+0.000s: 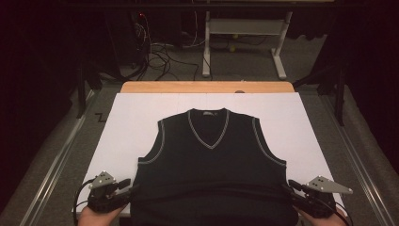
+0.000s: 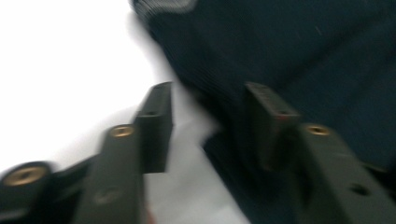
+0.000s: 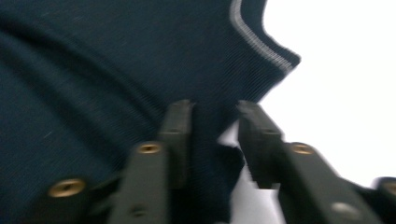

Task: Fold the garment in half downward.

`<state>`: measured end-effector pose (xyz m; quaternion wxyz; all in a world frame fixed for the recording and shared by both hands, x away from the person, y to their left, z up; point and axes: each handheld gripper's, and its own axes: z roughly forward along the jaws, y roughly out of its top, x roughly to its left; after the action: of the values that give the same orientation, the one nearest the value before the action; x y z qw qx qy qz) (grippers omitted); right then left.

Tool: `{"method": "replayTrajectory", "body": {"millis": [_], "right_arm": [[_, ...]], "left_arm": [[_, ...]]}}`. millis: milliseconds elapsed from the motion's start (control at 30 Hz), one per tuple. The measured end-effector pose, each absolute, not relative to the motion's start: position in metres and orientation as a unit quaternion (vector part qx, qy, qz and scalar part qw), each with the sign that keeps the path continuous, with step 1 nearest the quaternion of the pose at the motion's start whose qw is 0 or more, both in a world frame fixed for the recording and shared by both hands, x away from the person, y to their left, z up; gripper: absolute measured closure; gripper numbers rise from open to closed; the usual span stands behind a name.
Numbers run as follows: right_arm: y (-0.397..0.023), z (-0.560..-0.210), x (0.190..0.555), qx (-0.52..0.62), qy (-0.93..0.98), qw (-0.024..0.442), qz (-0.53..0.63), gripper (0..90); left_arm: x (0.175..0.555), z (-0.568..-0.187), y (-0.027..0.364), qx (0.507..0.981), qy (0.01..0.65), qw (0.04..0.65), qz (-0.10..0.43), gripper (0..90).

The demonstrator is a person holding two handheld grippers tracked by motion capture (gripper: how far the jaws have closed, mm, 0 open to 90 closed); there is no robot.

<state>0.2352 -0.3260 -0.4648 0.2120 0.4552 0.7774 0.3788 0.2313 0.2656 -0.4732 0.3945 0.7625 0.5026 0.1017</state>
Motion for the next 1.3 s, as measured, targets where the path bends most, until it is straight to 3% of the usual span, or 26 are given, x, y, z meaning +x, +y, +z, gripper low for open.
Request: {"method": "replayTrajectory", "body": {"millis": [33,100,133,167,200,233,500,567,600,667,833,867,900,933,967,1100,1300], "right_arm": [[-0.326,-0.465,0.235,0.455,0.777,0.212,0.379,58.2],[-0.325,-0.463,0.252,0.469,0.768,0.224,0.374,43.4],[-0.325,-0.463,0.252,0.469,0.768,0.224,0.374,43.4],[-0.324,-0.462,0.265,0.481,0.76,0.224,0.375,36.6],[-0.324,-0.462,0.265,0.481,0.76,0.224,0.375,36.6],[-0.322,-0.461,0.278,0.487,0.754,0.227,0.378,30.8],[-0.307,-0.46,0.319,0.501,0.747,0.226,0.373,27.4],[-0.305,-0.462,0.321,0.502,0.75,0.225,0.368,27.4],[-0.301,-0.466,0.325,0.499,0.761,0.224,0.348,27.2],[-0.299,-0.468,0.326,0.5,0.763,0.224,0.342,27.3],[-0.294,-0.471,0.325,0.492,0.776,0.217,0.33,41.5],[-0.294,-0.472,0.324,0.488,0.777,0.218,0.332,47.3],[-0.293,-0.471,0.321,0.478,0.783,0.214,0.336,59.1],[-0.293,-0.471,0.321,0.478,0.783,0.214,0.336,59.1],[-0.291,-0.47,0.319,0.47,0.788,0.209,0.338,67.6],[-0.293,-0.469,0.316,0.454,0.799,0.203,0.339,74.5],[-0.299,-0.468,0.305,0.446,0.801,0.194,0.348,75.6]], "left_arm": [[0.235,-0.473,0.266,0.754,0.511,0.398,0.107,44.1],[0.252,-0.473,0.262,0.745,0.528,0.389,0.125,34.1],[0.252,-0.473,0.262,0.745,0.528,0.389,0.125,31.4],[0.26,-0.474,0.259,0.743,0.532,0.382,0.136,27.3],[0.265,-0.474,0.257,0.745,0.532,0.378,0.141,27.3],[0.276,-0.476,0.253,0.74,0.534,0.383,0.14,26.1],[0.312,-0.475,0.254,0.725,0.544,0.398,0.142,21.7],[0.317,-0.478,0.252,0.734,0.54,0.395,0.112,23.0],[0.319,-0.482,0.249,0.745,0.536,0.386,0.09,28.7],[0.316,-0.48,0.244,0.758,0.526,0.37,0.107,31.8],[0.307,-0.479,0.231,0.789,0.493,0.341,0.136,40.9],[0.306,-0.479,0.23,0.791,0.487,0.345,0.134,44.5],[0.303,-0.48,0.228,0.795,0.479,0.346,0.138,51.3],[0.303,-0.48,0.228,0.795,0.479,0.346,0.138,53.9],[0.302,-0.48,0.228,0.796,0.475,0.349,0.137,58.9],[0.299,-0.48,0.23,0.8,0.466,0.356,0.129,68.1],[0.289,-0.478,0.238,0.801,0.462,0.364,0.111,70.2]]}}
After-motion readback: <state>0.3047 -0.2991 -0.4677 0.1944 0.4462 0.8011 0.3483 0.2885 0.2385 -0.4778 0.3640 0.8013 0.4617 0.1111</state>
